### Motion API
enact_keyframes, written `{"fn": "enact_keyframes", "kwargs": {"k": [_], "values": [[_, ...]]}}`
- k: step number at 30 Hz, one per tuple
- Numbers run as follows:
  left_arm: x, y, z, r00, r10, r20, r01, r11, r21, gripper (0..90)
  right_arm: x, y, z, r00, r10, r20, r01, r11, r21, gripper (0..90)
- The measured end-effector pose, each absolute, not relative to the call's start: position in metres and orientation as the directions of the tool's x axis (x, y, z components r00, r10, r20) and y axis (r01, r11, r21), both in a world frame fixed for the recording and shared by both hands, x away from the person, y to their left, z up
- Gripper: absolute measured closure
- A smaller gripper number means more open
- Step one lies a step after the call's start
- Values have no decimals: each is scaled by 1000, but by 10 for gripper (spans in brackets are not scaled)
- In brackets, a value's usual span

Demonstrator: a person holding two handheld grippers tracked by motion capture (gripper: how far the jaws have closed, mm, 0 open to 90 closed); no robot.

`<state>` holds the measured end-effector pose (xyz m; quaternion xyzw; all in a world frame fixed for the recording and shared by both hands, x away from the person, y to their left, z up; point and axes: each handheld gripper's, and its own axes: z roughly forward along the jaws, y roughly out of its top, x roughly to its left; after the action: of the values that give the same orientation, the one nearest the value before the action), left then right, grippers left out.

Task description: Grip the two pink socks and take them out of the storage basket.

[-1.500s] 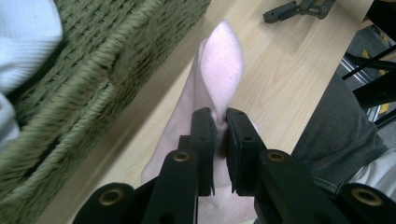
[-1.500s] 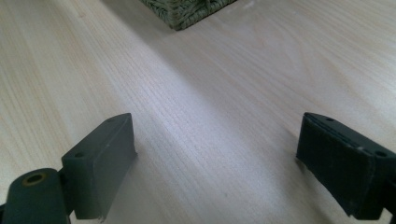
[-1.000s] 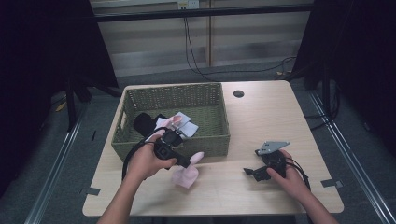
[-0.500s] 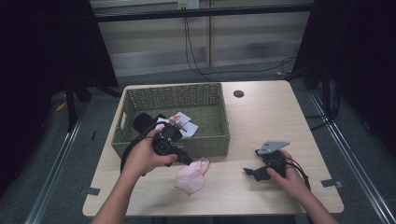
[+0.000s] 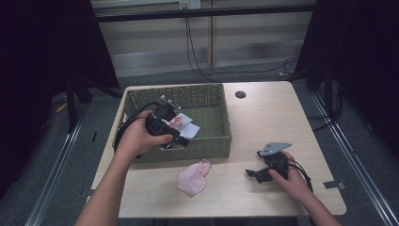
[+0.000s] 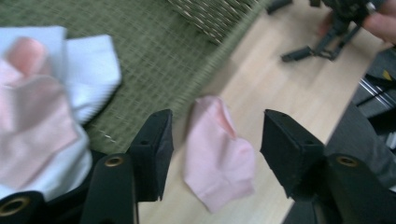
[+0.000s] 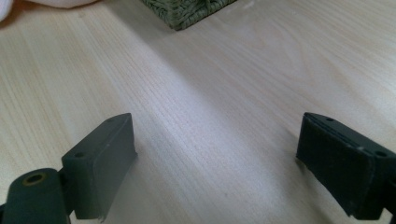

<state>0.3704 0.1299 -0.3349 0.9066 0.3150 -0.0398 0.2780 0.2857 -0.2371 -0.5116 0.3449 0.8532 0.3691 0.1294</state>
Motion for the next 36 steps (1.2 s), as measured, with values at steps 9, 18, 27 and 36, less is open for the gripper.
{"fn": "enact_keyframes", "kwargs": {"k": [9,18,27,36], "values": [[400,138,-342,760,614,-213,628,-608,487,354,286,-237,-512,-727,686,36,495,487,720,106],[424,140,-357,740,646,-188,643,-597,479,322,286,-237,-512,-728,684,32,490,488,722,106],[443,145,-375,702,691,-174,676,-568,470,316,286,-237,-512,-728,685,32,490,488,722,106],[464,161,-400,652,739,-167,720,-536,441,327,286,-237,-512,-728,684,31,490,489,722,106]]}}
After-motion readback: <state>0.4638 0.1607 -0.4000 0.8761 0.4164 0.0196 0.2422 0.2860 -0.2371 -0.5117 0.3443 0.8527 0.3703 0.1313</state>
